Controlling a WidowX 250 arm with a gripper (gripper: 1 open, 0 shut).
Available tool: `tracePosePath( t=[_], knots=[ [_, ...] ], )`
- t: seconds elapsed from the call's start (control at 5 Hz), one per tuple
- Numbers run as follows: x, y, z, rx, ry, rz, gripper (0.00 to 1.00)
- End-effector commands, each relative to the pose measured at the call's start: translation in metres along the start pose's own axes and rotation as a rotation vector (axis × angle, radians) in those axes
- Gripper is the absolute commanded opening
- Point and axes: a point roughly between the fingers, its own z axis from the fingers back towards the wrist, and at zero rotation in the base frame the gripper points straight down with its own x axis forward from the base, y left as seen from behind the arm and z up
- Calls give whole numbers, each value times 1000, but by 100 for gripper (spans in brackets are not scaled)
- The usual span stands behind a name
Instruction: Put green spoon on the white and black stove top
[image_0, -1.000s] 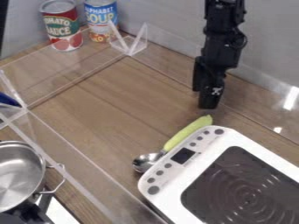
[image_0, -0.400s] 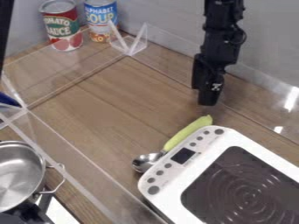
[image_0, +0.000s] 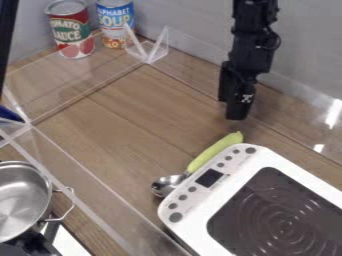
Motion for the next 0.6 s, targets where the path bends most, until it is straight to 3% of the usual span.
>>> tracePosePath(
  t=[0.0, 0.4],
  knots=[
    [3, 10, 18, 43, -41, -8, 100],
    [4, 11, 18, 40, -34, -17, 100]
  ],
)
